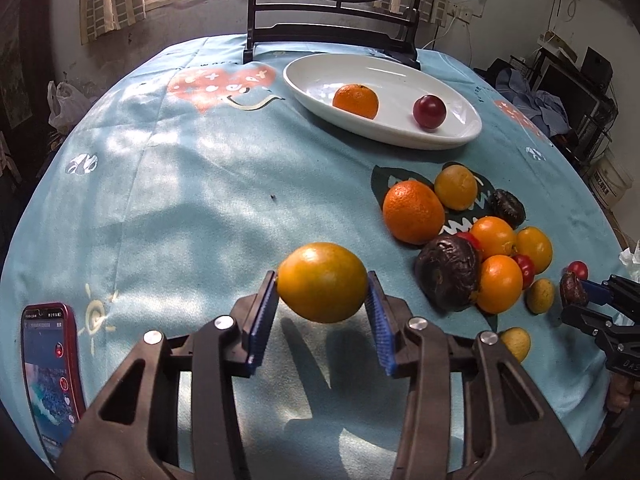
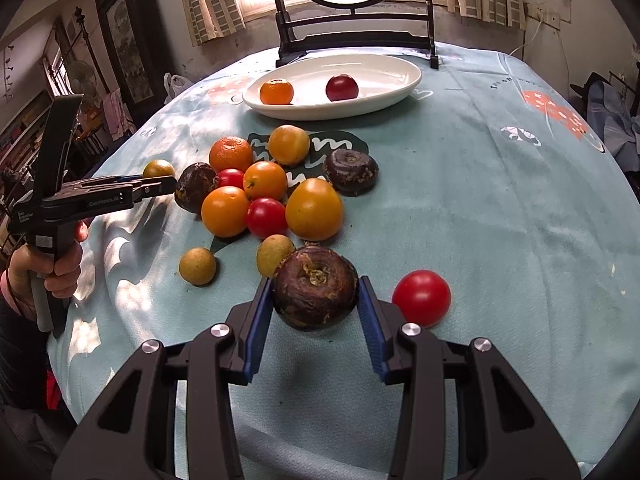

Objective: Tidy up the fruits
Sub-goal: 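Grasp the large yellow citrus with the left tool, then lower both held fruits onto the white plate and open both tools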

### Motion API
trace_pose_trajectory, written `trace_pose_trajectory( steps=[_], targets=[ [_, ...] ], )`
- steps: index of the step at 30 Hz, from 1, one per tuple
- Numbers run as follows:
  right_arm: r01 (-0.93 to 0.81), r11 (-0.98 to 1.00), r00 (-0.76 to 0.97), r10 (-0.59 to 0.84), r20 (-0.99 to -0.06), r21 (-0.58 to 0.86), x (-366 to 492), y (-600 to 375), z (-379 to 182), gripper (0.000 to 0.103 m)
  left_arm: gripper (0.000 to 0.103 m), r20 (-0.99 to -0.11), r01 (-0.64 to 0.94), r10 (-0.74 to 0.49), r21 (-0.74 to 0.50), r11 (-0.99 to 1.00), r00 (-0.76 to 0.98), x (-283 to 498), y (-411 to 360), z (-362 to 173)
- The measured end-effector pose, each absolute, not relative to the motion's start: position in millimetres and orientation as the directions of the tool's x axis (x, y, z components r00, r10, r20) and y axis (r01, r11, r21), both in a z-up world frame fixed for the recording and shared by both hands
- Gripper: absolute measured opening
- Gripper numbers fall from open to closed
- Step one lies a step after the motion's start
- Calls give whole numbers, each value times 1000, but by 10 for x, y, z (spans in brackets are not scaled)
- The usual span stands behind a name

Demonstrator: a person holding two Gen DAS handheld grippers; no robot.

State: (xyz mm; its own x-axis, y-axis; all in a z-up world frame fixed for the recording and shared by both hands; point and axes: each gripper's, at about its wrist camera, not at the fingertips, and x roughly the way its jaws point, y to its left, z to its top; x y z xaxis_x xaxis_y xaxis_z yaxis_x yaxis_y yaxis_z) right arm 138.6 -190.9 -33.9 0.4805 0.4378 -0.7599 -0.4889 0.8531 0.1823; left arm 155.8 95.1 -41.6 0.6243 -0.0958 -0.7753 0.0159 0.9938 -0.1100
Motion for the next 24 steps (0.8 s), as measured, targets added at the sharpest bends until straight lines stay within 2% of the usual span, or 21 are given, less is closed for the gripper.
trace_pose_trajectory(
  steps=[11,17,24],
  targets=[
    [-521,823,529,519,-671,225,1481,-1871,-66,43,44,-695,96,-193,-176,980,692,1761,669,-52],
    [-471,840,581,526,-621,270,2206,-1718,218,43,44,-669,111,-211,-188,976,713,2324,400,98],
    [-395,872,569,479,-668,289,3117,-1484,110,43,44,-690,113,-169,-126,986,704,2824,234,28]
  ],
)
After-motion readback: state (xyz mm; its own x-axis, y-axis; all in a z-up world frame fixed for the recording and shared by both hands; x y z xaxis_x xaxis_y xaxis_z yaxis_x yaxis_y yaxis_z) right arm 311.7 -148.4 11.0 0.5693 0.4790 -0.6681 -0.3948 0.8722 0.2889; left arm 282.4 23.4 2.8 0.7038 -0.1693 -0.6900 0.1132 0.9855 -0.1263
